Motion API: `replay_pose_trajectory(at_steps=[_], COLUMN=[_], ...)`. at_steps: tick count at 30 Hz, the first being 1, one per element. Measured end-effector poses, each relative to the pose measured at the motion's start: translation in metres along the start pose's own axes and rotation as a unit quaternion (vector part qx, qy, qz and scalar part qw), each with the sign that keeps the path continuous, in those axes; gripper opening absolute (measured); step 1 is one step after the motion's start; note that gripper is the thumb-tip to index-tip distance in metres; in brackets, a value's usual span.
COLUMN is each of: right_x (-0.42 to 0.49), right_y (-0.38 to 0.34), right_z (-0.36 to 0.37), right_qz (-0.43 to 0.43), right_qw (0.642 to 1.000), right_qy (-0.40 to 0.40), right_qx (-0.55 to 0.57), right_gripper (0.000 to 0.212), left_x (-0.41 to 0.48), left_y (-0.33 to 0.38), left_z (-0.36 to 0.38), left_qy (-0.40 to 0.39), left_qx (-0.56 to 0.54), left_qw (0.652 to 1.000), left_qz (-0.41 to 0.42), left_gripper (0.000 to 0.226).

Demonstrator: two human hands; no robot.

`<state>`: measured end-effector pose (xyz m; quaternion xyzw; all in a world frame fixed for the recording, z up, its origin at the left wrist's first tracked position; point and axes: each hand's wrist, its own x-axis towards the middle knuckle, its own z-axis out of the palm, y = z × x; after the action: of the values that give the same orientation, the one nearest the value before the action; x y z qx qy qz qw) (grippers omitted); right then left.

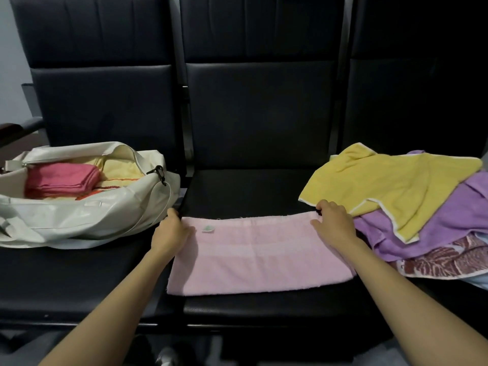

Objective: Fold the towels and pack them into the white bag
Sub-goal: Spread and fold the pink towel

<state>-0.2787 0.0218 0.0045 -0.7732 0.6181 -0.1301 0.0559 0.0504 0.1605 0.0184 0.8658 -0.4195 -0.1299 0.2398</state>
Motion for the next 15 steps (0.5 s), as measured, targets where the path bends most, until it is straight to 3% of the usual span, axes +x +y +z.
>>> replay_pose_trajectory(at_steps=[4, 8, 11, 15], right_x=[-0.013, -0.037, -0.055, -0.064], right_y=[-0.007, -0.020, -0.033, -0.045], right_z=[-0.003, -0.011, -0.017, -0.019], right_qz=[-0.112, -0.231, -0.290, -0.293], right_qw=[0.993, 0.969, 0.939, 0.910], right_qy=[0.000, -0.074, -0.186, -0.290], right_qx=[-0.032, 0.036, 0.018, -0.039], right_gripper=[0.026, 0.028, 0.043, 0.069], left_x=[-0.010, -0.021, -0.027, -0.031], left_y=[0.001, -0.005, -0.010, -0.012], left_z=[-0.007, -0.013, -0.016, -0.024], left_qy=[-0.091, -0.169, -0.167, -0.096], left_qx=[0.079, 0.091, 0.062, 0.021], left_qw=[0.992, 0.980, 0.983, 0.995], left_qz=[-0.041, -0.059, -0.043, 0.004], left_gripper=[0.067, 0.040, 0.030, 0.036])
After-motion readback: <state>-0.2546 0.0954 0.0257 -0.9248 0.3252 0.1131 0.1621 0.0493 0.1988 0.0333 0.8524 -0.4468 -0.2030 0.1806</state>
